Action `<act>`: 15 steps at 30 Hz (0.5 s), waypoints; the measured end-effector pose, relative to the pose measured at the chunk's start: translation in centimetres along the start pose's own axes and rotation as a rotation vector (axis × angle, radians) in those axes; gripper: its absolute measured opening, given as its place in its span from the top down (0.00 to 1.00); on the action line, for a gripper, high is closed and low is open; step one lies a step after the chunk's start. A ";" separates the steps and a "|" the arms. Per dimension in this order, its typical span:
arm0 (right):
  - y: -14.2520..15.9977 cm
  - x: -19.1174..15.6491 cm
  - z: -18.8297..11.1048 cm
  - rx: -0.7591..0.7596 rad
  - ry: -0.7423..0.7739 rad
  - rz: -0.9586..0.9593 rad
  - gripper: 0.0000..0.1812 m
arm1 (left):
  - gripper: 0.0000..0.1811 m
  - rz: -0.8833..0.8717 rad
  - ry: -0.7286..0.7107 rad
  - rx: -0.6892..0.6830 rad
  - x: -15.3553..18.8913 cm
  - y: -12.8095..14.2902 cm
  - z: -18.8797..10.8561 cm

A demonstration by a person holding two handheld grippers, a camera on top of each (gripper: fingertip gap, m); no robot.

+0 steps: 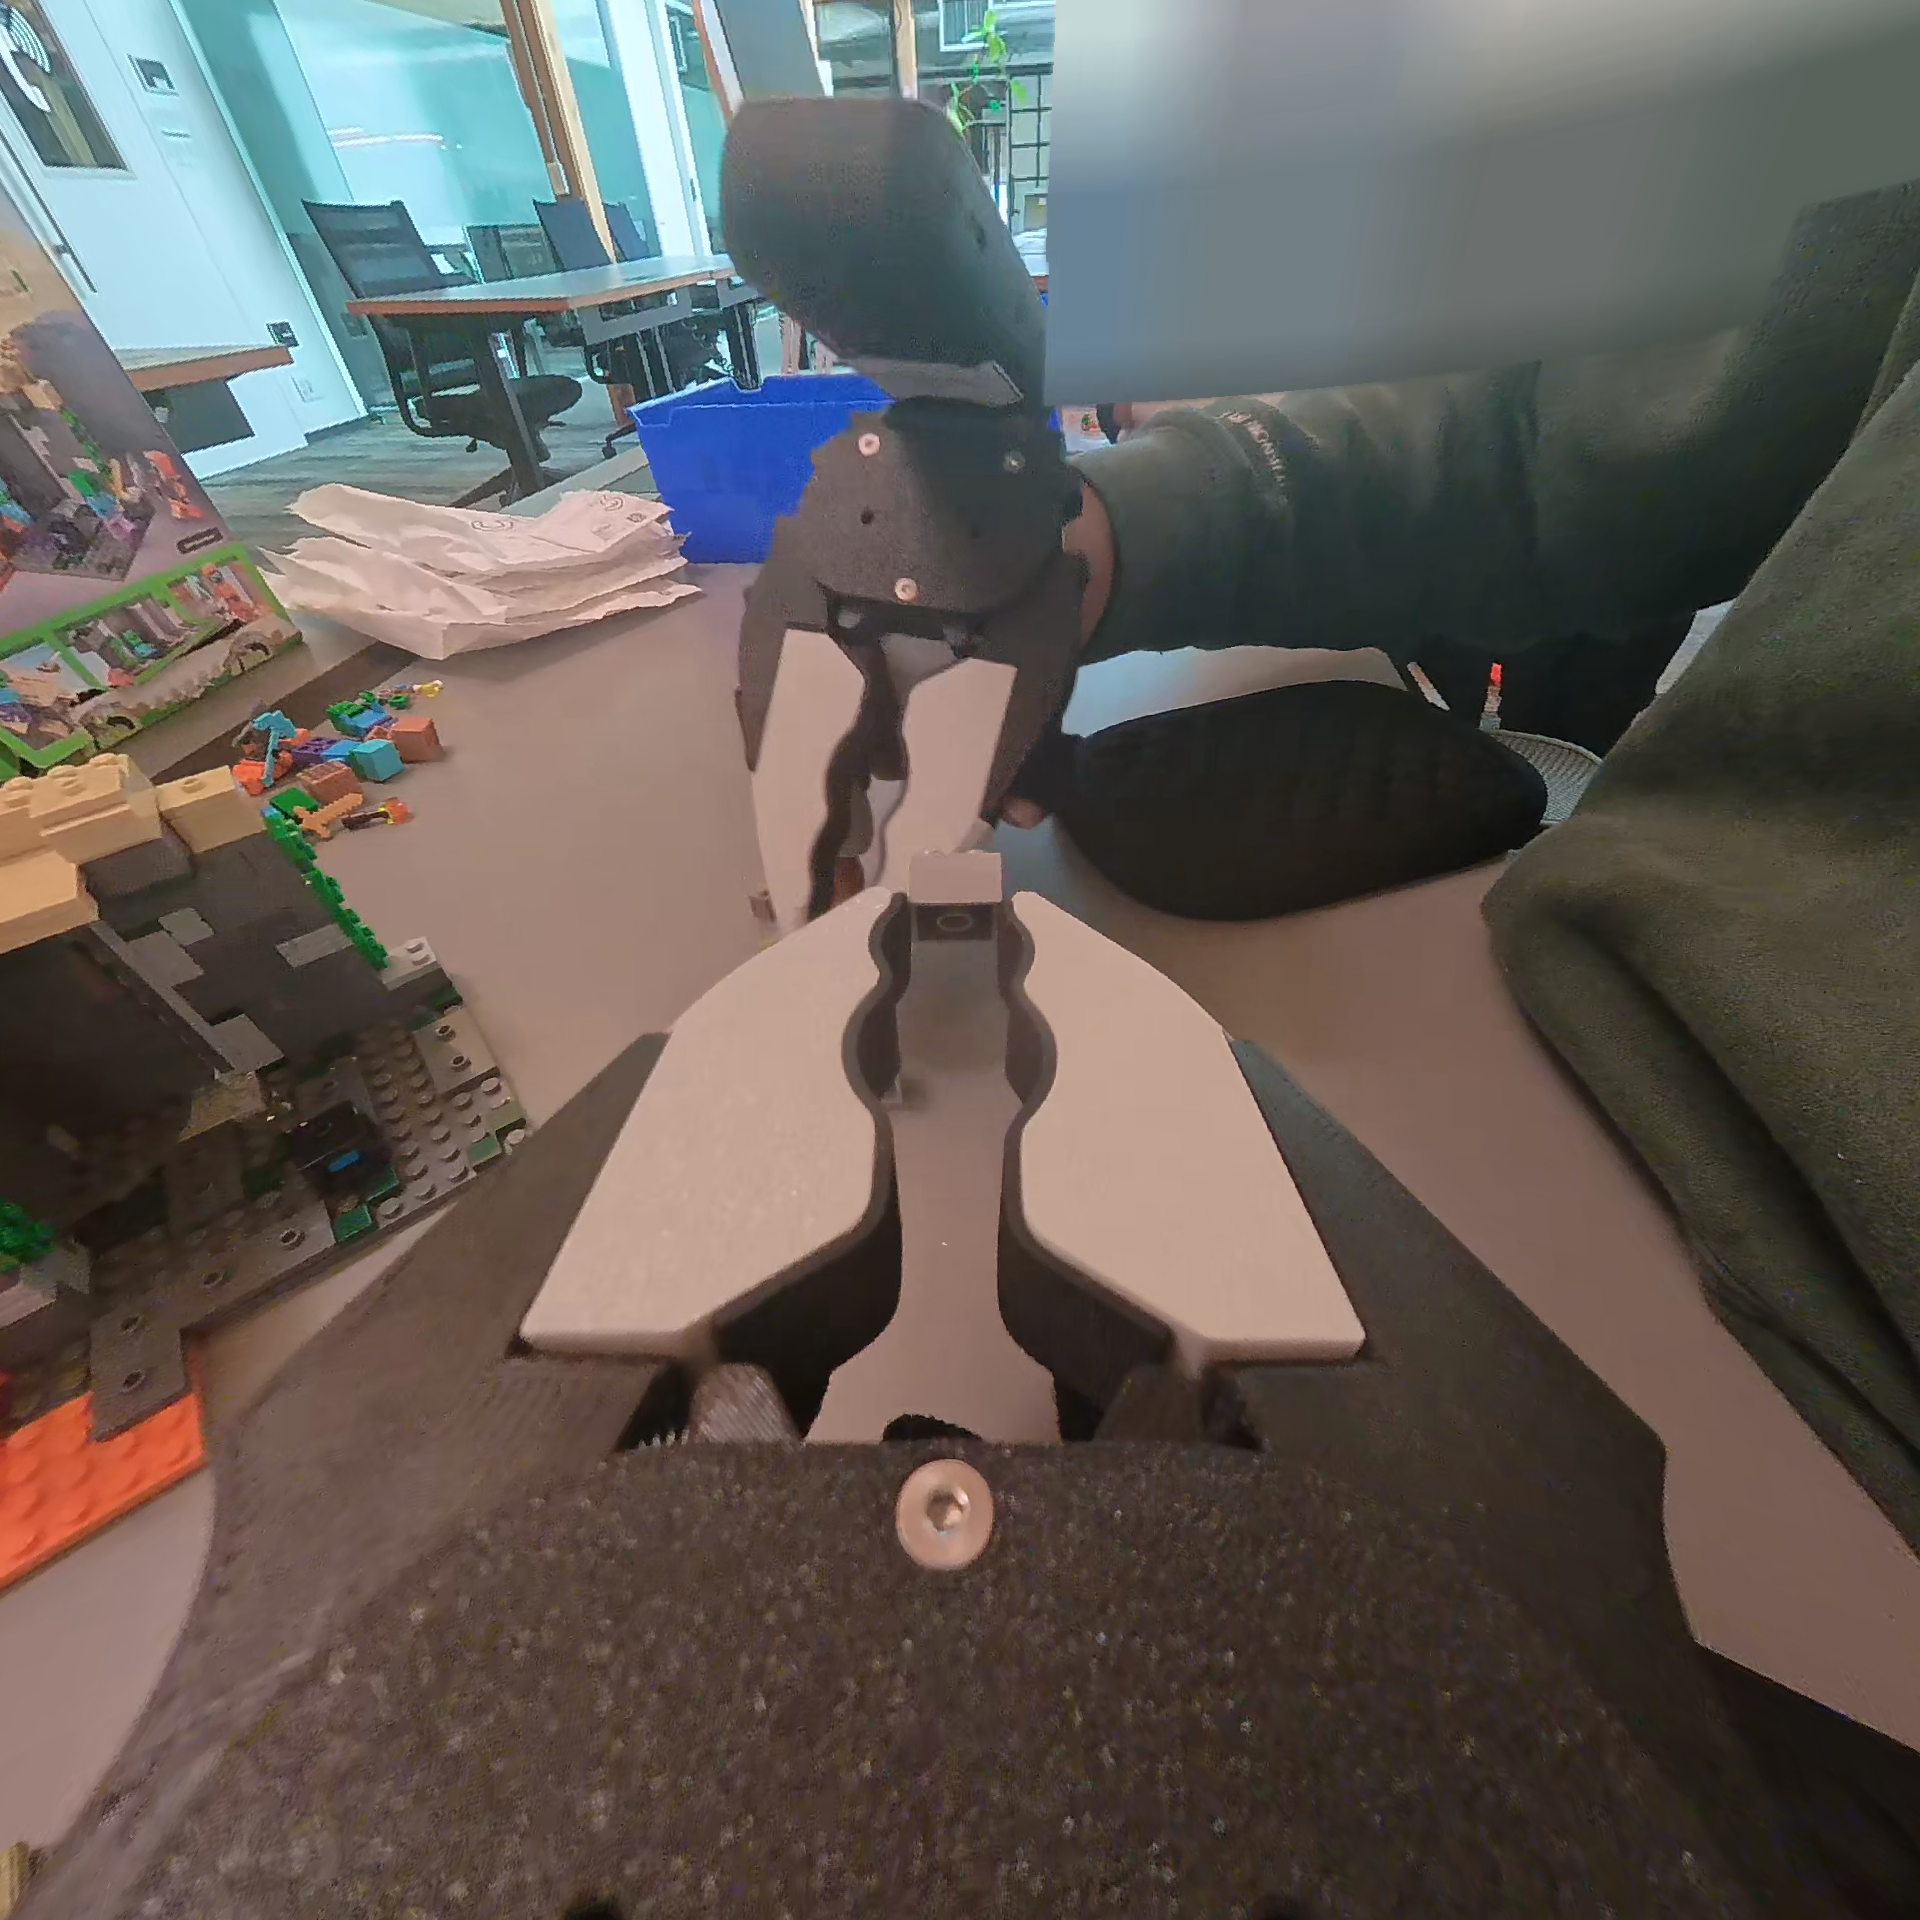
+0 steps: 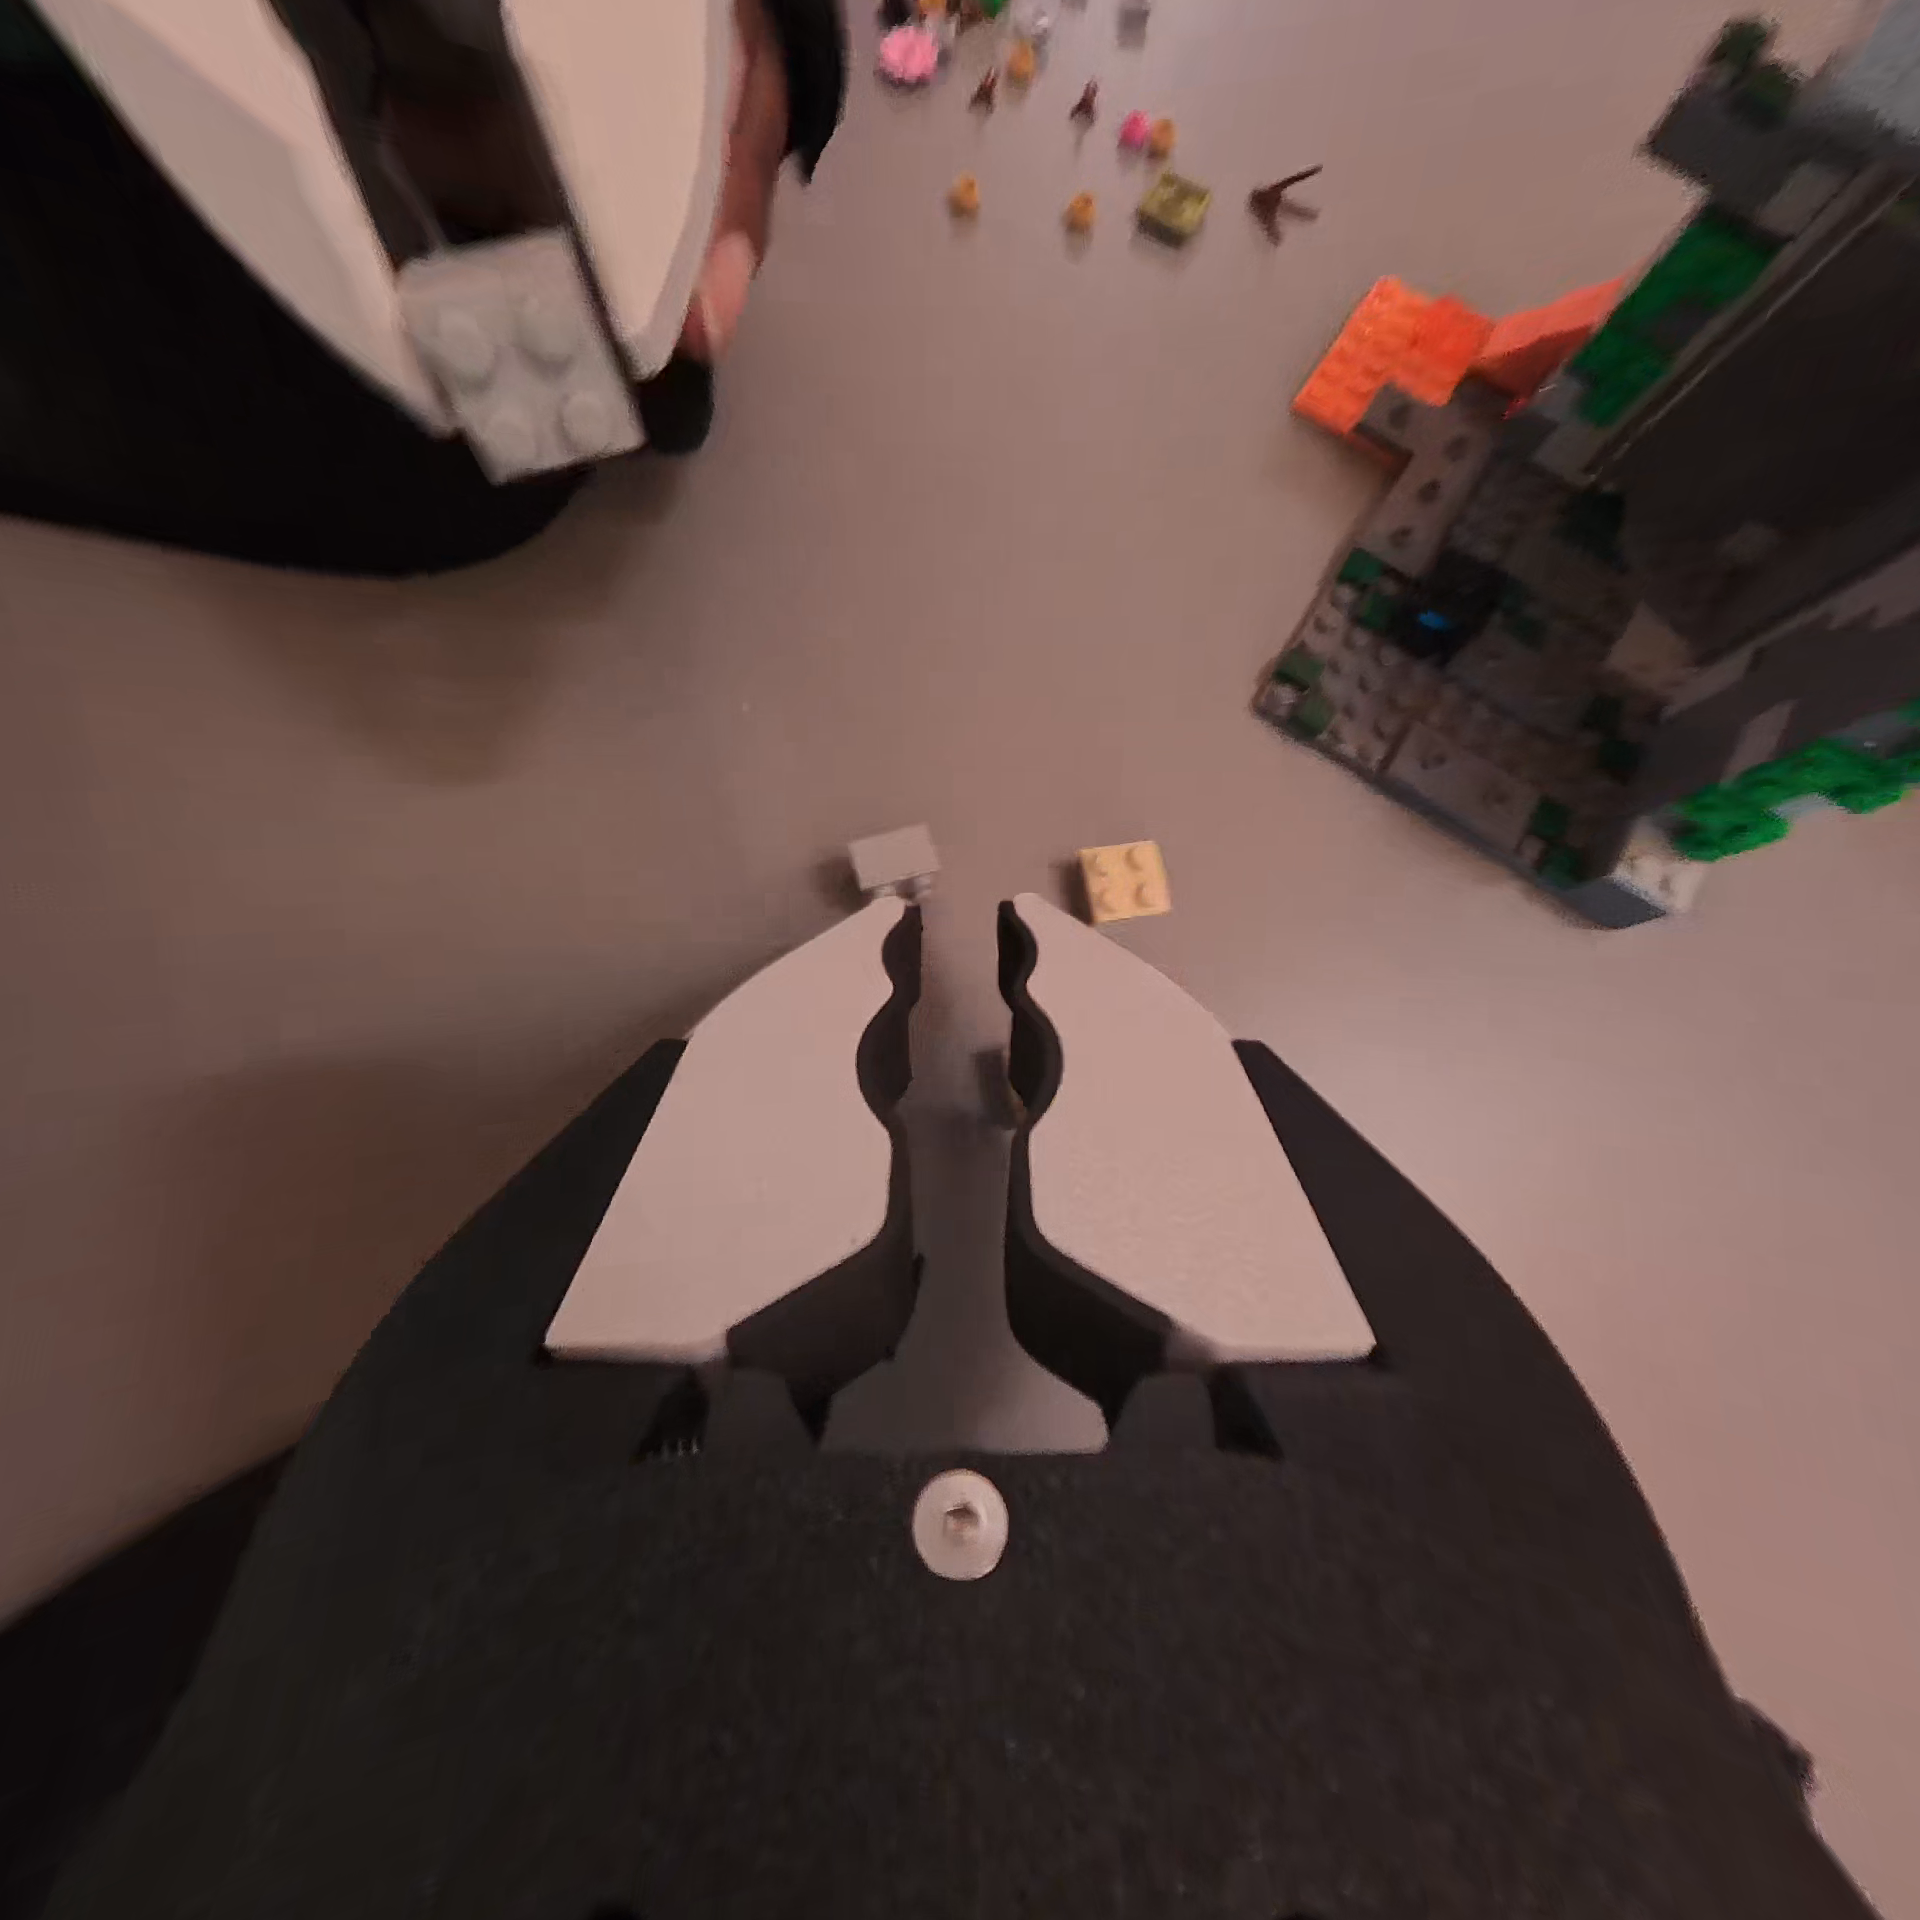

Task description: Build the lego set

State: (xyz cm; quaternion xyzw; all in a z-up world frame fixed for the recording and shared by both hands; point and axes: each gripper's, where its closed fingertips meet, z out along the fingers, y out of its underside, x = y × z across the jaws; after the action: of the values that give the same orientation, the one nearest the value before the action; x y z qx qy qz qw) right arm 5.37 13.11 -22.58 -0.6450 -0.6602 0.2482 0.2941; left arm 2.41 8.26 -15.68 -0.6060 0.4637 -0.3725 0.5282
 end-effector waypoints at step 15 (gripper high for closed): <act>0.5 -1.4 2.3 -0.071 -0.078 -0.128 0.88 | 0.91 0.001 -0.001 -0.015 0.0 0.2 0.0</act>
State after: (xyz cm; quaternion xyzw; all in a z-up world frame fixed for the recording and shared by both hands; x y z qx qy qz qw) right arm 4.04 11.90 -24.67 -0.6013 -0.7195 0.2301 0.2604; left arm 2.40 8.25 -15.87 -0.6101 0.4662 -0.3684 0.5241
